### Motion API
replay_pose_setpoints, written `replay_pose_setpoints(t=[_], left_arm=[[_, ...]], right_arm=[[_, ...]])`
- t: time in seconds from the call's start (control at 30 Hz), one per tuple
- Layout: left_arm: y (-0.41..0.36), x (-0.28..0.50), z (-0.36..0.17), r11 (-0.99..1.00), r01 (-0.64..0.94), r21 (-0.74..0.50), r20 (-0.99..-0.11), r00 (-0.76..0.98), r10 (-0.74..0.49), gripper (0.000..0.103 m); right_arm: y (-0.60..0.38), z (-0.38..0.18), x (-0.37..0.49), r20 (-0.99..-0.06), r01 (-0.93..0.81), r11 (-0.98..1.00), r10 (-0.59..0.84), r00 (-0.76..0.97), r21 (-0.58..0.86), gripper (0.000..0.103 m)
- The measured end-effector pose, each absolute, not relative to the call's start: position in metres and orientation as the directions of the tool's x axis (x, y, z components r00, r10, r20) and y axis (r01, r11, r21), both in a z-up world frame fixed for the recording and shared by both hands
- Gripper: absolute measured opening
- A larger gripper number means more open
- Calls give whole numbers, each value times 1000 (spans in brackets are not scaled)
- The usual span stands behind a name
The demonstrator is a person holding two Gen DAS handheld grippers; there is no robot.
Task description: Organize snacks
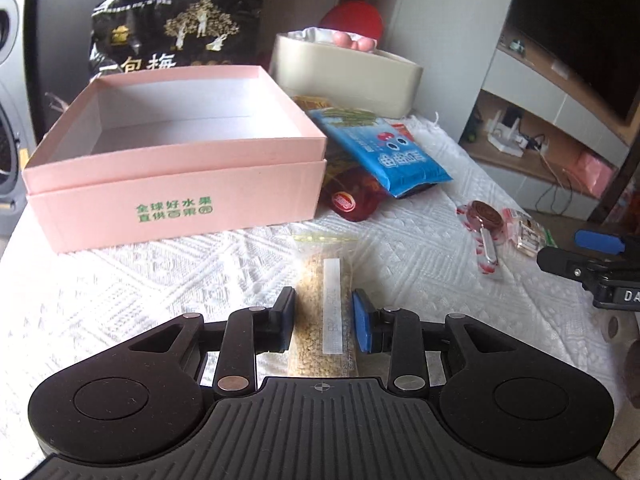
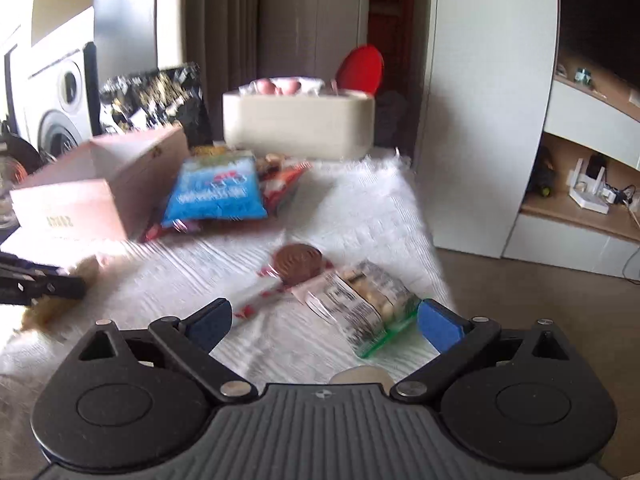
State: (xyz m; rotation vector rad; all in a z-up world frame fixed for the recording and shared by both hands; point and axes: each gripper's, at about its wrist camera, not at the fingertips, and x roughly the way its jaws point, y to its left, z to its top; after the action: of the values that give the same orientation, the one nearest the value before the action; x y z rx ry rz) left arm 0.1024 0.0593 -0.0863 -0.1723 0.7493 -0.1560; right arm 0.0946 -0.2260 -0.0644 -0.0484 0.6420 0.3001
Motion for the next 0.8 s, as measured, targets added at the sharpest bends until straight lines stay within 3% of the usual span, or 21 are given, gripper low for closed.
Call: replay_pose_setpoints(t=[0.13, 0.23, 0.63, 0.73, 0.8], left_arm=[[59, 103, -86, 972, 72, -222, -663, 720, -205, 35], [60, 102, -88, 969, 77, -233, -658, 722, -216, 35], [59, 95, -89, 967, 87, -241, -657, 718, -229, 35], [59, 95, -89, 966, 84, -245, -658, 717, -229, 35], [59, 95, -89, 965, 80, -250, -658, 718, -230, 35]], right_arm=[[-213, -71, 94, -646, -374, 895, 438, 625, 244, 100], [-202, -85, 95, -688, -370, 877, 472, 551, 305, 100], [-197, -83, 105, -738, -429, 859, 477, 478, 278, 103], [-197, -70, 116, -702, -390, 898, 412, 581, 205, 92], [-193, -55, 124, -644, -393, 912, 372, 668, 118, 92]])
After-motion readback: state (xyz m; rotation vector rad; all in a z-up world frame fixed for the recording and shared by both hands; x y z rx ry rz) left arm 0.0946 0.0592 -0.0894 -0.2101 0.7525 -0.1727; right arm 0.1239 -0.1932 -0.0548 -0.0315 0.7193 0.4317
